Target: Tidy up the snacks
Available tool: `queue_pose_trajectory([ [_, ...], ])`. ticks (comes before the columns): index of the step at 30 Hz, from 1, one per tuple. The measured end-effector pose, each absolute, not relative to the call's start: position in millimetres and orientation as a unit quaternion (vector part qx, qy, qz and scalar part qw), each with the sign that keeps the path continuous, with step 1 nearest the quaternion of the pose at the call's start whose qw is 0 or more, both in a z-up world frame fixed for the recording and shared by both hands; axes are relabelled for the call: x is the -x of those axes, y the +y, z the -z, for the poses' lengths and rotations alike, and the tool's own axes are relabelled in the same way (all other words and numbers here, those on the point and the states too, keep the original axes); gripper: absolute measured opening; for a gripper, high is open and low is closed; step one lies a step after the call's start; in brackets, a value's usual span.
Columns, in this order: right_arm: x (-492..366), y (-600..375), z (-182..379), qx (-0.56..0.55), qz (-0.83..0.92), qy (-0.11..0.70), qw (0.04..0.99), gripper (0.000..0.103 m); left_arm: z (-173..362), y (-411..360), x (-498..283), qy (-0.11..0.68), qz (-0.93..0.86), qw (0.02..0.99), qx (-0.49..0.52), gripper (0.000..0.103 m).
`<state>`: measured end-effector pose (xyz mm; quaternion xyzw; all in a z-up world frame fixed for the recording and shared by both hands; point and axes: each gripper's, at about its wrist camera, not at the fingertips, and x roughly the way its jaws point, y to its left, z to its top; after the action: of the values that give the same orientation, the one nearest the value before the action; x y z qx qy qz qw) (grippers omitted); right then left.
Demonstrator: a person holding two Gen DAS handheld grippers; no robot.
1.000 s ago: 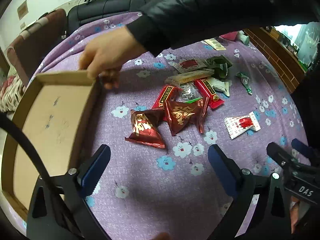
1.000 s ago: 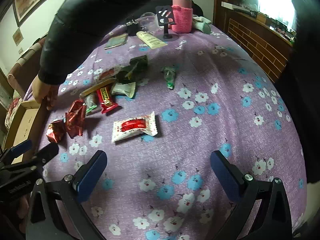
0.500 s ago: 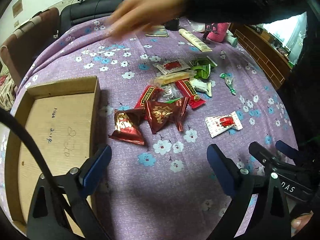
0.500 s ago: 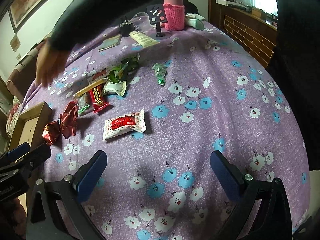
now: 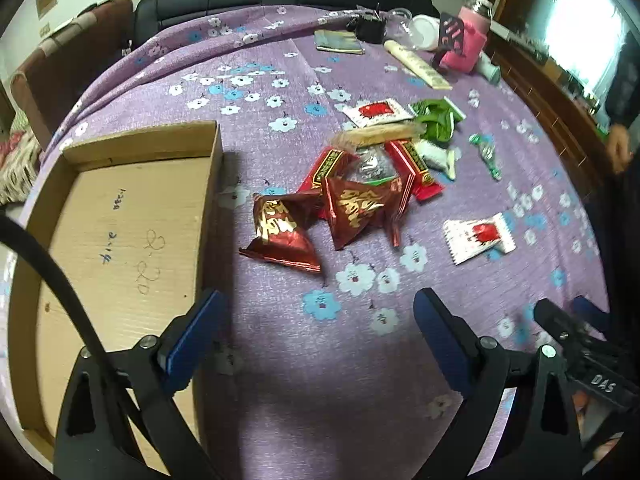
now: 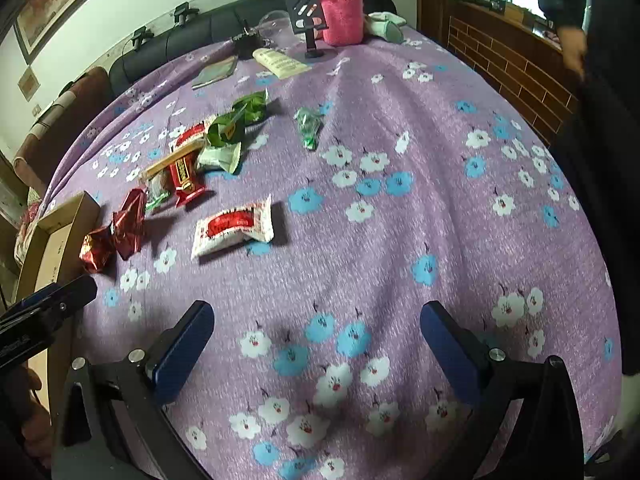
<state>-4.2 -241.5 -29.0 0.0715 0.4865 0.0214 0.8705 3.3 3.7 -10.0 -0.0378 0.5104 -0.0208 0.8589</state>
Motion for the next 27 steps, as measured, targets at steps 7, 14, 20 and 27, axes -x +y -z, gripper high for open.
queue_pose_trajectory([
  [7,1.9,-239.5,33.8,-0.066,-0.03,0.505,0.86,0.102,12.5,-10.8,-5.5,0.516,0.029,0.856,0.013,0.096],
  [14,0.7,-232.2,27.1,-0.043,-0.052,0.495,0.866,0.102,9.0,-15.7,-4.2,0.504,0.033,0.863,0.002,0.096],
  [20,-3.6,-229.0,23.1,-0.03,-0.085,0.481,0.872,0.102,8.9,-17.8,-4.0,0.501,0.031,0.865,-0.009,0.096],
  [27,-23.1,-208.4,10.5,0.086,-0.174,0.442,0.876,0.102,9.5,-7.7,-6.8,0.515,0.037,0.856,-0.016,0.096],
])
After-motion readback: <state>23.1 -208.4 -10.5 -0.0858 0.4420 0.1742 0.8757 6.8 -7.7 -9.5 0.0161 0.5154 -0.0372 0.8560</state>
